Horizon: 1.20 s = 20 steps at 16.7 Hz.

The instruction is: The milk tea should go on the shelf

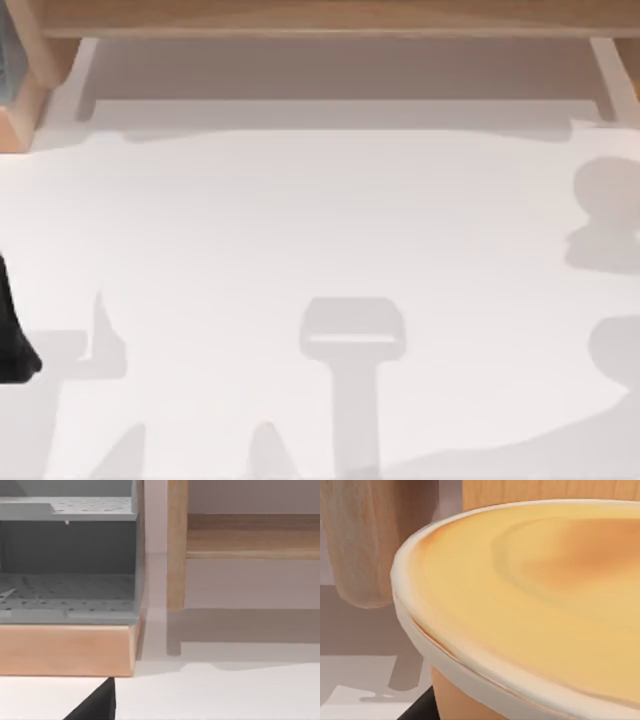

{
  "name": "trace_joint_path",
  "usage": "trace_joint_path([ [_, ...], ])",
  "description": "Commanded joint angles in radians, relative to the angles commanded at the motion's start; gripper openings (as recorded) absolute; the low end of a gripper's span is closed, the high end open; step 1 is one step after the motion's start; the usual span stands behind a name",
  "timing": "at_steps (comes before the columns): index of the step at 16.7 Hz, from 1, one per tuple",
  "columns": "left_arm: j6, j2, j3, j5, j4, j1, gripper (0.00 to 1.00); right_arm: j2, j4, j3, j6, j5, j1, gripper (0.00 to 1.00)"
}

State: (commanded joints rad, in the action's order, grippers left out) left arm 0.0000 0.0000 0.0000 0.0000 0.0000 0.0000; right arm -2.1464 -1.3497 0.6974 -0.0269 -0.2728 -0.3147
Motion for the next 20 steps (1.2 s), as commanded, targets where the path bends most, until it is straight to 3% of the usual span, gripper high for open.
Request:
trace_joint_path([
  [20,0.0,0.0,0.0,0.0,0.0,0.0,1.0,0.067,0.029,0.003,0.002,0.007,0.019,0.0],
])
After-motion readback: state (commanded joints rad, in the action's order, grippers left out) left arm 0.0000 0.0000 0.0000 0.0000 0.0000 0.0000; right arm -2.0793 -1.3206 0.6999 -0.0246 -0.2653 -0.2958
